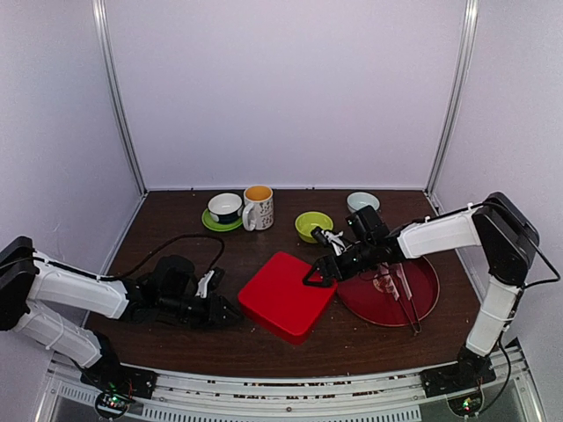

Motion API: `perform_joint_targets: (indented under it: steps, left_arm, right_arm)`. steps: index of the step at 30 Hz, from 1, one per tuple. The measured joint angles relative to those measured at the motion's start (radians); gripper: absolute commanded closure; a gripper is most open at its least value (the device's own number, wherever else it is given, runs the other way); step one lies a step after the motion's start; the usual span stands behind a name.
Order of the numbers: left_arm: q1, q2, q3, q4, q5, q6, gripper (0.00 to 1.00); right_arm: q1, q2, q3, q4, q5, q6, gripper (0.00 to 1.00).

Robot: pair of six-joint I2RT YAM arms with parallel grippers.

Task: Pack the chocolate
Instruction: Press the box lid onto the packing box.

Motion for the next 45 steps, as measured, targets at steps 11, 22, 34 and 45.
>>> perform_joint_targets:
  steps: [11,22,34,45]
  left_arm:
    - [0.000,-0.123,-0.013,-0.103,-0.016,0.013,0.66]
    - [0.000,-0.321,-0.031,-0.333,-0.067,0.024,0.62]
    - [0.000,-0.381,-0.071,-0.323,-0.056,0.006,0.42]
    - [0.000,-0.372,-0.128,-0.214,-0.027,-0.025,0.26]
  right_arm:
    - [0.137,-0.140,-0.230,0.197,0.061,0.206,0.17]
    - [0.186,-0.178,-0.296,0.322,0.097,0.360,0.08]
    - [0.171,-0.175,-0.235,0.272,0.114,0.358,0.10]
    - [0.204,-0.175,-0.335,0.341,0.103,0.463,0.10]
